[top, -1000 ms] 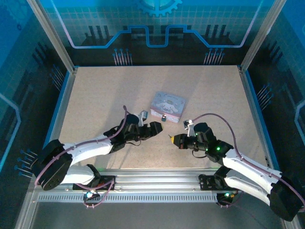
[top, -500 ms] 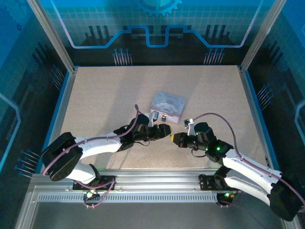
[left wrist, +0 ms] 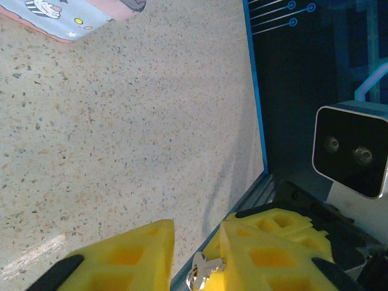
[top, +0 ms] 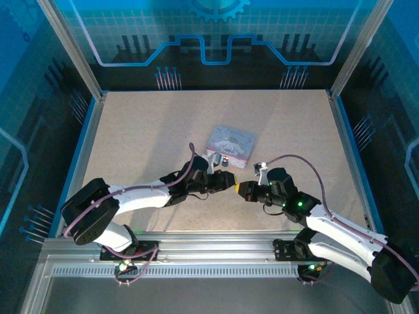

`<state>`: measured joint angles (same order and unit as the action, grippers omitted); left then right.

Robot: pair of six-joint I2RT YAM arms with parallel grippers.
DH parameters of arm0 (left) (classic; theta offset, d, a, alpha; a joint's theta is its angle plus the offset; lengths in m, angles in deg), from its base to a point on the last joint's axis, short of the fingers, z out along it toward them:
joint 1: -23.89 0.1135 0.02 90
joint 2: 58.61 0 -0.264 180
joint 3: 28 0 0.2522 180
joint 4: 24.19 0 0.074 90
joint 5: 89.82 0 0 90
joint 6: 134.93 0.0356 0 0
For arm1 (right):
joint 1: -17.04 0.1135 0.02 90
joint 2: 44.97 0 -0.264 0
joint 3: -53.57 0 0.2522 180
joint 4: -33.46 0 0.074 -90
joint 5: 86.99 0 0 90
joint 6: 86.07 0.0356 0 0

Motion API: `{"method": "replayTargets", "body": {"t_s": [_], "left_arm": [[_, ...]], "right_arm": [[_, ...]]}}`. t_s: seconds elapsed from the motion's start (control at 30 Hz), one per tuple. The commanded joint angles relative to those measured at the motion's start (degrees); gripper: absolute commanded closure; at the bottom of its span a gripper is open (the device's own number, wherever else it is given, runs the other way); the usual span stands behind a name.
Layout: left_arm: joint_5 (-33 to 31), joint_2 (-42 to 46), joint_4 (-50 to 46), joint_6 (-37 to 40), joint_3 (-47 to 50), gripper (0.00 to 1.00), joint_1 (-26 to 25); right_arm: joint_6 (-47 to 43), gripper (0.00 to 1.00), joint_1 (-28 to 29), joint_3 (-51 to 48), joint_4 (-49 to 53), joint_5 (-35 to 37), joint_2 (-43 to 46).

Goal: Unlock the padlock with the key

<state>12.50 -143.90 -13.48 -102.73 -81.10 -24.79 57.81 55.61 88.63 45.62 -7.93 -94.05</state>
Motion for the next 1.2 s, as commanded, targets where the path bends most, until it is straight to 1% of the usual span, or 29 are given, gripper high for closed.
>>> {"method": "replayTargets", "body": {"t_s": [0.0,0.07,0.2,0.27,0.33,0.47,0.57,0.67,0.73,0.8,0.93,1.17], "left_arm": [[1.2,-0.77,1.02,1.57,-1.86,0.78,-0.68],[1.21,-0.86,0.86,1.87,-1.96,0.81,-0.62],[0.66,-0.09,-0.83,3.34,-2.24,0.9,-0.64],[0.04,0.71,-1.86,4.45,-2.24,0.96,-0.56],[-0.11,1.5,-2.82,5.27,-2.14,1.0,-0.24],[-0.33,3.67,-5.1,7.81,-1.81,1.0,0.98],[1.03,5.49,-5.14,9.24,-1.05,1.0,2.4],[2.97,7.12,-5.01,10.86,-0.41,1.0,3.71],[4.5,8.01,-5.04,12.44,-0.31,1.0,4.28],[5.84,8.54,-4.89,13.26,-0.3,1.0,4.73],[8.19,9.18,-3.58,13.59,-0.13,1.0,5.41],[9.08,9.28,-3.02,13.51,-0.66,1.0,5.48]], "right_arm": [[0.52,0.95,-0.06,0.23,-0.82,1.0,0.5],[0.53,0.95,-0.07,0.23,-0.81,1.06,0.48],[-0.12,0.92,-0.16,0.23,-0.34,0.68,0.61],[-0.97,0.9,-0.48,0.15,0.2,-0.01,0.87],[-2.15,0.84,-1.16,-0.02,0.7,-1.35,1.41],[-4.75,0.72,-4.48,-1.06,0.49,-6.63,3.26],[-6.36,0.65,-9.11,-2.23,-1.82,-13.68,4.39],[-6.84,0.59,-13.55,-3.28,-6.49,-21.27,4.61],[-7.49,0.55,-14.9,-3.08,-9.13,-25.06,4.27],[-8.07,0.51,-15.1,-2.61,-11.33,-27.55,3.6],[-7.55,0.47,-15.06,-2.26,-17.2,-30.17,1.79],[-7.63,0.48,-13.46,-1.5,-20.48,-30.37,-1.83]]}}
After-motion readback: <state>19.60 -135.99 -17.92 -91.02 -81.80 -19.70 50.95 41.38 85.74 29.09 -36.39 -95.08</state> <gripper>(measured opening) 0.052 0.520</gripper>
